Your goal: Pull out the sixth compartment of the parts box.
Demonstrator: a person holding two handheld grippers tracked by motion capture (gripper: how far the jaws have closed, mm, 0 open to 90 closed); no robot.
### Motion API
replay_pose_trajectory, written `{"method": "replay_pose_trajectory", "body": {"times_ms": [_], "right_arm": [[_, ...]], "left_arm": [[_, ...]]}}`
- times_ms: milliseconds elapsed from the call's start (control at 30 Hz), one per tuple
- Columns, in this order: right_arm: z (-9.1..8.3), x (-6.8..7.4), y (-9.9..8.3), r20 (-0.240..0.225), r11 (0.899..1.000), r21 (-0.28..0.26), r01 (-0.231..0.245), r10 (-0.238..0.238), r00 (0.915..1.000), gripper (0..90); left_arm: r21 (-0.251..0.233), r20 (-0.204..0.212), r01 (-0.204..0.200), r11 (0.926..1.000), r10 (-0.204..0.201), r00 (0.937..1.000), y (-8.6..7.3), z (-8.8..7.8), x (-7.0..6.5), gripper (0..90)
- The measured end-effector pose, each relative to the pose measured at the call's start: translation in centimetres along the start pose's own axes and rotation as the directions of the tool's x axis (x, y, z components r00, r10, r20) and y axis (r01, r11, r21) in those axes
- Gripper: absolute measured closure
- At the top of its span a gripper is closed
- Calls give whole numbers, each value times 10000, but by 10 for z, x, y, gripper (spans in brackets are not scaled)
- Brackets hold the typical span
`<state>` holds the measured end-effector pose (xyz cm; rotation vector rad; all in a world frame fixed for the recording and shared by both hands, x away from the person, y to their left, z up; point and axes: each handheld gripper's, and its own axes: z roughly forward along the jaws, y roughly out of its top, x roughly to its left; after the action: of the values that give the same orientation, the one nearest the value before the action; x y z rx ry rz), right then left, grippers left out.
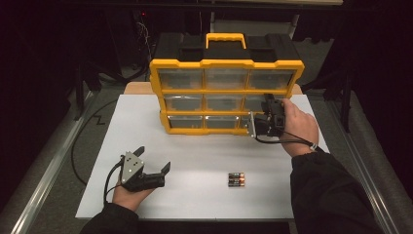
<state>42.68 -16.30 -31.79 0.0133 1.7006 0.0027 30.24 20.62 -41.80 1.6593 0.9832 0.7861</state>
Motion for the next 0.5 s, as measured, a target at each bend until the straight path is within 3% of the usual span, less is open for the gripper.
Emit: {"method": "replay_pose_trajectory", "body": {"times_ms": [333,500], "right_arm": [[2,2,1,8,9995,103,289,-289,9996,726],[3,6,4,349,9994,197,279,-286,9990,727]], "left_arm": [[-3,20,-2,10000,2,10000,0,0,0,3],[9,27,-4,10000,4,10000,0,0,0,3]]}}
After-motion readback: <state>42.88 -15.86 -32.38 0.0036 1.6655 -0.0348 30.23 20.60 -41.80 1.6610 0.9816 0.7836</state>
